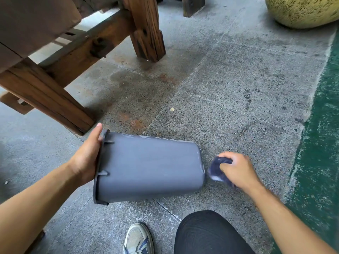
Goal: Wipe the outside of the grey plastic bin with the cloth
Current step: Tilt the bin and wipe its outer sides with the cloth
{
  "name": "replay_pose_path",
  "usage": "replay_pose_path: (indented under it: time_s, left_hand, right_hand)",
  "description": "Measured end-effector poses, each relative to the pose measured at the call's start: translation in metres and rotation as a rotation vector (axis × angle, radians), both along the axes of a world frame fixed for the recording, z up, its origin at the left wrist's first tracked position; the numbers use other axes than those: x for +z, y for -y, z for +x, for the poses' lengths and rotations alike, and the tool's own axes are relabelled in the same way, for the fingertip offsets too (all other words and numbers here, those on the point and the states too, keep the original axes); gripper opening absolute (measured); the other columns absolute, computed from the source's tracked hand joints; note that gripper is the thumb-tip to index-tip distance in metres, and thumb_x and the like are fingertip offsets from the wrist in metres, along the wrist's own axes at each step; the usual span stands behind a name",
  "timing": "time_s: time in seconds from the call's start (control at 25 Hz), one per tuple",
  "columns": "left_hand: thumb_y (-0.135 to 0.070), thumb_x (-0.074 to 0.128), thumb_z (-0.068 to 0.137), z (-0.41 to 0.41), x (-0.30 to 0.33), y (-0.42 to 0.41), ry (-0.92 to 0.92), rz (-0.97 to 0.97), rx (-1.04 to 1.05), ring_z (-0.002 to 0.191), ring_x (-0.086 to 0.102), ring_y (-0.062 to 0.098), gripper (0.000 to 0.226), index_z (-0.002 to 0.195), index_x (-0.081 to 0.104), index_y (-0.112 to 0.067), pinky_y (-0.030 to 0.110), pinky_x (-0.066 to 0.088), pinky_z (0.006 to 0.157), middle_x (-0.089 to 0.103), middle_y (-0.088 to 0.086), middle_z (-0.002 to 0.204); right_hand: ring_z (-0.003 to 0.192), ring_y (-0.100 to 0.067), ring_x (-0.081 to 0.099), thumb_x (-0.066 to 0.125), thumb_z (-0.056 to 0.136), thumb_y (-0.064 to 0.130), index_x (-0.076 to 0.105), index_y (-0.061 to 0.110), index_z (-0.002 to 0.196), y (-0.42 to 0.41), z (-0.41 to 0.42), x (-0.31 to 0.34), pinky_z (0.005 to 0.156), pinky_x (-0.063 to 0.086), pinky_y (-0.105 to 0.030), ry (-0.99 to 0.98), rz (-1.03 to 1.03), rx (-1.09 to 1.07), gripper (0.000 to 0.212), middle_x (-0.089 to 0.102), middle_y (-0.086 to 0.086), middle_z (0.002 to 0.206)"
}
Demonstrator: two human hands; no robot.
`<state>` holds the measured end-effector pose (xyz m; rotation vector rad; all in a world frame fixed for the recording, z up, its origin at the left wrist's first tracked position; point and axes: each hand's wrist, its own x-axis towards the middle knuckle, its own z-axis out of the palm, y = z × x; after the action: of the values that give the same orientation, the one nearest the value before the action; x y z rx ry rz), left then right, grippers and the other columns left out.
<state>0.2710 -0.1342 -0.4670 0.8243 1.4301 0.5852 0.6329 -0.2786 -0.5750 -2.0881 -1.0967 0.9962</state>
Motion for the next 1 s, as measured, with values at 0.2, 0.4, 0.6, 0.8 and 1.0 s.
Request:
replay_pose_path:
  time_s: [0.2, 0.4, 0.6, 0.8, 1.0]
  left_hand:
    - [-0.082, 0.046, 0.081, -0.005, 0.010, -0.002, -0.039, -0.159, -0.027, 0.092, 0.077, 0.044, 0.093, 0.097, 0.081, 0.002, 0.046, 0.060, 0.082, 0.078, 0.027, 0.104]
    - [-0.047, 0.067, 0.081, -0.003, 0.012, 0.006, -0.091, -0.290, -0.131, 0.082, 0.076, 0.036, 0.058, 0.120, 0.074, -0.005, 0.051, 0.058, 0.090, 0.080, 0.019, 0.098]
    - [-0.041, 0.066, 0.085, 0.008, 0.012, 0.006, -0.038, -0.265, -0.080, 0.076, 0.076, 0.034, 0.036, 0.095, 0.079, -0.010, 0.047, 0.061, 0.084, 0.080, 0.017, 0.088]
    - [-0.037, 0.062, 0.087, 0.023, 0.014, 0.015, 0.102, -0.227, -0.051, 0.105, 0.075, 0.034, 0.044, 0.112, 0.079, -0.005, 0.047, 0.057, 0.097, 0.078, 0.019, 0.115]
    - [-0.053, 0.057, 0.089, 0.033, 0.016, 0.021, 0.177, -0.203, -0.047, 0.106, 0.075, 0.038, 0.060, 0.117, 0.077, -0.005, 0.042, 0.063, 0.078, 0.076, 0.022, 0.118]
  right_hand:
    - [0.096, -0.029, 0.071, 0.053, 0.078, -0.012, 0.065, 0.027, 0.109, -0.023, 0.002, 0.026, 0.079, 0.062, -0.050, -0.543, 0.186, -0.302, 0.051, 0.072, -0.005, 0.102]
    - [0.095, -0.025, 0.075, 0.063, 0.085, -0.010, 0.061, 0.008, 0.119, -0.037, -0.020, 0.039, 0.080, 0.062, -0.042, -1.038, 0.318, -0.374, 0.038, 0.077, -0.013, 0.103]
    - [0.099, -0.032, 0.071, 0.064, 0.088, -0.004, 0.068, 0.008, 0.110, -0.057, -0.069, 0.052, 0.090, 0.057, -0.051, -1.098, 0.438, -0.372, 0.025, 0.075, -0.017, 0.106]
    - [0.103, -0.031, 0.063, 0.057, 0.098, 0.001, 0.064, 0.006, 0.111, -0.076, -0.103, 0.080, 0.107, 0.042, -0.063, -0.986, 0.507, -0.220, 0.016, 0.069, -0.017, 0.107]
    - [0.115, -0.042, 0.063, 0.059, 0.099, 0.009, 0.064, 0.005, 0.114, -0.077, -0.105, 0.089, 0.104, 0.044, -0.064, -0.943, 0.405, -0.156, 0.017, 0.067, -0.028, 0.120]
